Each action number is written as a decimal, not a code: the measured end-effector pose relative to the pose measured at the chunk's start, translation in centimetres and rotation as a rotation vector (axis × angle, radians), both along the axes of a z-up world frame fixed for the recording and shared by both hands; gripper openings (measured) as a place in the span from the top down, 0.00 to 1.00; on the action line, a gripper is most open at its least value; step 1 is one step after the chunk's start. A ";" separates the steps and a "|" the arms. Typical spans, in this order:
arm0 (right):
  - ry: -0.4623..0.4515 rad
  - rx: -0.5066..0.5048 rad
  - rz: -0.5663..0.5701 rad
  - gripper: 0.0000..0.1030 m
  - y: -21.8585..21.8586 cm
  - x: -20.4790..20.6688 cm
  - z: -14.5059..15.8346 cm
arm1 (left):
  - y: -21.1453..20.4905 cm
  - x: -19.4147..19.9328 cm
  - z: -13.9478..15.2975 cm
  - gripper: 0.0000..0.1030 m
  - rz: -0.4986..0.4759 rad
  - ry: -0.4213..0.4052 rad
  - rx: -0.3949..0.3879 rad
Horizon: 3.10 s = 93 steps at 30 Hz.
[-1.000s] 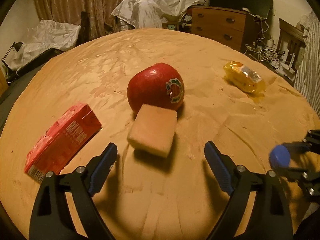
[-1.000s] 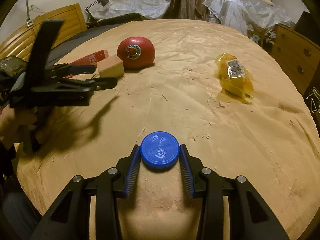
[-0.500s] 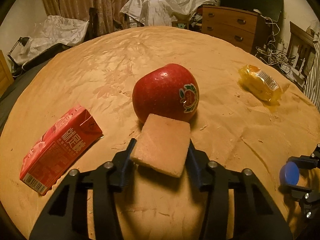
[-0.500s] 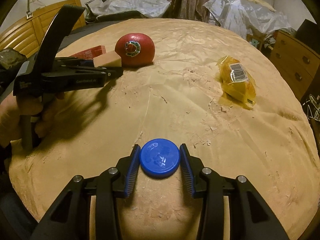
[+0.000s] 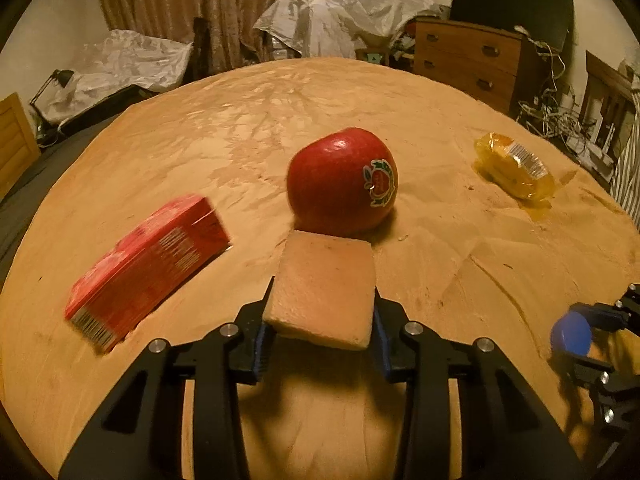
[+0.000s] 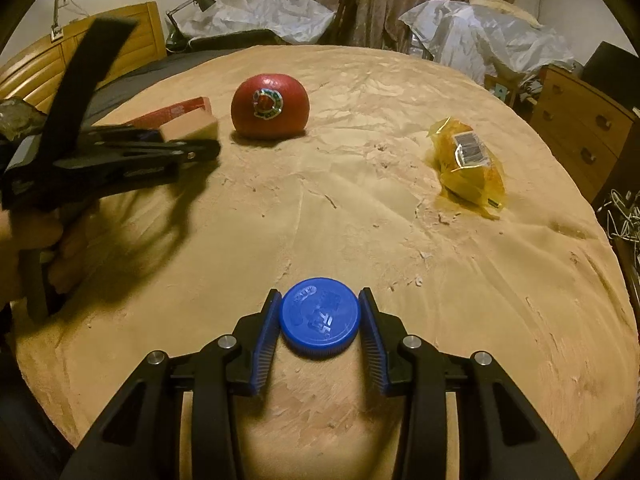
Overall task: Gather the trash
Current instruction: 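Lift the bottle cap and sponge and carry both over the bucket, then open both grippers over the bucket to drop cap and sponge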
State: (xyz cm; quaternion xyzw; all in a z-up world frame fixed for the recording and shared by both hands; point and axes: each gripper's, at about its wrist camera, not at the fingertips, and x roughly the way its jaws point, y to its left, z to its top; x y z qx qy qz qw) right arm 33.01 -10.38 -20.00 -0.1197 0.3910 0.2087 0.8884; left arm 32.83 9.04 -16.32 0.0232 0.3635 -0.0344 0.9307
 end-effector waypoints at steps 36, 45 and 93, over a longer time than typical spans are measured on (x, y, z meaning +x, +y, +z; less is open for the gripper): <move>-0.437 0.284 -0.133 0.60 -4.1 -18.9 16.1 | -6.7 -21.1 13.6 0.63 0.257 -0.398 -0.026; -0.443 0.252 -0.194 0.60 -8.4 -20.1 18.3 | -10.7 -20.4 14.8 0.63 0.140 -0.407 -0.049; 0.226 0.153 -0.608 0.60 -49.6 -26.8 13.2 | -43.8 -17.5 7.5 0.62 -0.693 0.151 -0.019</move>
